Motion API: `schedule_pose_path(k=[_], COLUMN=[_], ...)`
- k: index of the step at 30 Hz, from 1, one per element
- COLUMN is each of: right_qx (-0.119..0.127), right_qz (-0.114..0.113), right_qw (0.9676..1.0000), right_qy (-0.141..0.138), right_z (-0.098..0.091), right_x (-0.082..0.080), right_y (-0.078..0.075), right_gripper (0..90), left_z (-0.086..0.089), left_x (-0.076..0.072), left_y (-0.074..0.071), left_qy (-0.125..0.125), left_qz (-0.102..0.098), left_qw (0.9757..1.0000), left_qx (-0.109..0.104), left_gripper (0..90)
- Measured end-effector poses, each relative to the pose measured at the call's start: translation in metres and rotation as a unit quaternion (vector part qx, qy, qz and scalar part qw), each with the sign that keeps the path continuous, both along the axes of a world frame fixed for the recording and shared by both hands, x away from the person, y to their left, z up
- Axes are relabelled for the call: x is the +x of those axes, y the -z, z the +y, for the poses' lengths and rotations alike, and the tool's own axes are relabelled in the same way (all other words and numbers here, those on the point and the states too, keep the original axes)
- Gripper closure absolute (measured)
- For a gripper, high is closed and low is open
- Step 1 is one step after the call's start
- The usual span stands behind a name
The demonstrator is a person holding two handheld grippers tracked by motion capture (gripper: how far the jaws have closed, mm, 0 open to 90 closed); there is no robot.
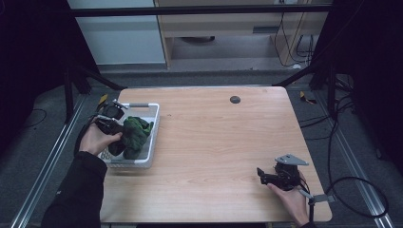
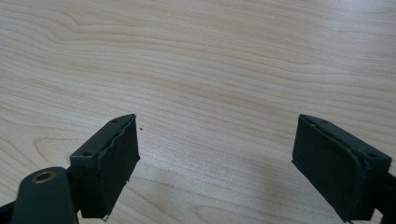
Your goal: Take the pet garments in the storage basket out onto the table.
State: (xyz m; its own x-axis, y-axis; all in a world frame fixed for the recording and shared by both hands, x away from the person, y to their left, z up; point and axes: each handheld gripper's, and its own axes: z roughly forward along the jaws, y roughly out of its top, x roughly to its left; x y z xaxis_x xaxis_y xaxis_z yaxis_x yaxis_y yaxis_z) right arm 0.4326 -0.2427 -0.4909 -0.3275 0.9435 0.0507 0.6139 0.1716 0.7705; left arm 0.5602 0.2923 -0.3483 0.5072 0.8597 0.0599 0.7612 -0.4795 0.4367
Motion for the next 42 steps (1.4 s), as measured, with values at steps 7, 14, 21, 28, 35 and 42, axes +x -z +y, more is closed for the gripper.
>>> schedule_pose_path(k=[7,14,21,28,35,42], right_qx=[0.000,-0.004,-0.004,-0.005,-0.003,-0.003], right_qz=[0.000,-0.003,-0.004,-0.004,-0.003,-0.004], right_qw=[1.0000,1.0000,1.0000,1.0000,1.0000,1.0000], right_qy=[0.000,0.001,0.001,0.001,0.003,0.003], right_z=[0.000,-0.001,-0.001,-0.001,-0.001,-0.002], right_x=[0.000,0.001,0.000,0.000,0.000,0.000], right_y=[0.000,0.000,0.000,0.000,0.000,0.000], right_gripper=[14.3,14.3,14.2,14.2,14.2,14.2], left_z=[0.002,0.004,0.004,-0.002,-0.017,-0.038], left_x=[-0.007,-0.013,-0.021,-0.027,-0.033,-0.042], left_y=[-0.024,-0.043,-0.059,-0.066,-0.073,-0.080], left_qy=[0.009,0.020,0.033,0.055,0.088,0.128], left_qz=[-0.010,-0.023,-0.035,-0.033,-0.028,-0.030], left_qw=[0.9999,0.9995,0.9988,0.9979,0.9957,0.9914], left_qx=[0.007,0.009,0.001,0.003,0.007,0.002], left_gripper=[76.2,76.2,76.2,76.2,76.1,76.1])
